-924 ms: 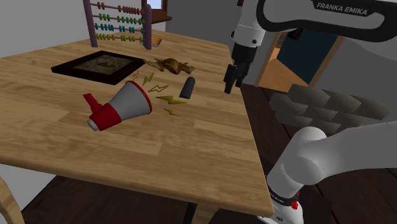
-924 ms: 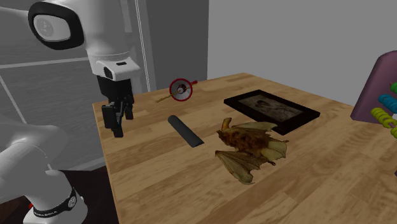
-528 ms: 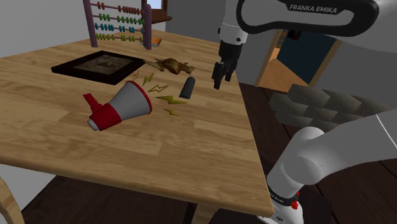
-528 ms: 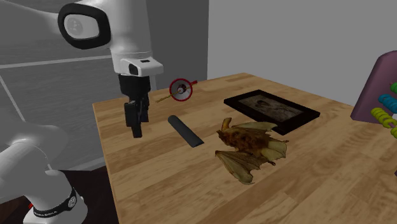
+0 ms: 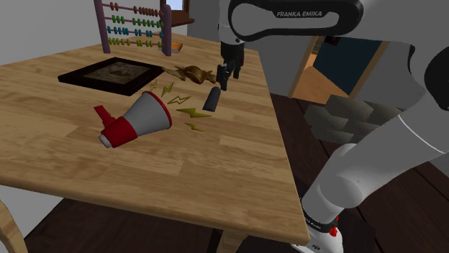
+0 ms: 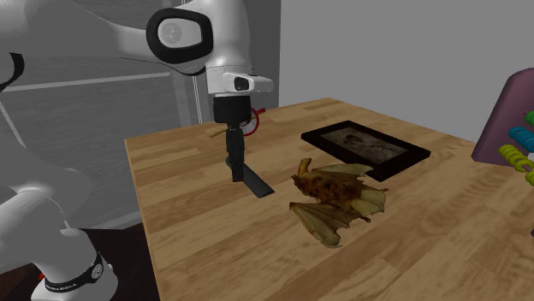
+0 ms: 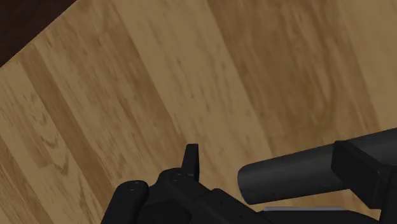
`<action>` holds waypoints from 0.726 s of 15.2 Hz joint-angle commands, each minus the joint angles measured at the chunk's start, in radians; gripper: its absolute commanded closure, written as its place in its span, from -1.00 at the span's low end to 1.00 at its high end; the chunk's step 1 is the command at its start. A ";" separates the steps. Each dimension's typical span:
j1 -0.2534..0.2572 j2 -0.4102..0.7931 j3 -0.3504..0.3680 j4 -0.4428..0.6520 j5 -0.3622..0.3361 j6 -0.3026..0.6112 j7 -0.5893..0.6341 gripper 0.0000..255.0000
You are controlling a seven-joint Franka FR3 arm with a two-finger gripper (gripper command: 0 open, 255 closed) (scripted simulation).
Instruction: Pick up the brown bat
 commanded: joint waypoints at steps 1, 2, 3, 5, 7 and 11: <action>-0.006 0.079 0.021 0.073 -0.060 0.009 0.007 -1.00; -0.007 0.115 0.031 0.107 -0.091 0.010 0.013 -1.00; -0.006 0.153 0.042 0.143 -0.122 0.010 0.019 -1.00; -0.003 0.228 0.061 0.219 -0.187 0.006 0.031 -1.00; 0.005 0.305 0.077 0.300 -0.255 -0.005 0.041 -1.00; 0.020 0.387 0.088 0.375 -0.328 -0.011 0.054 -1.00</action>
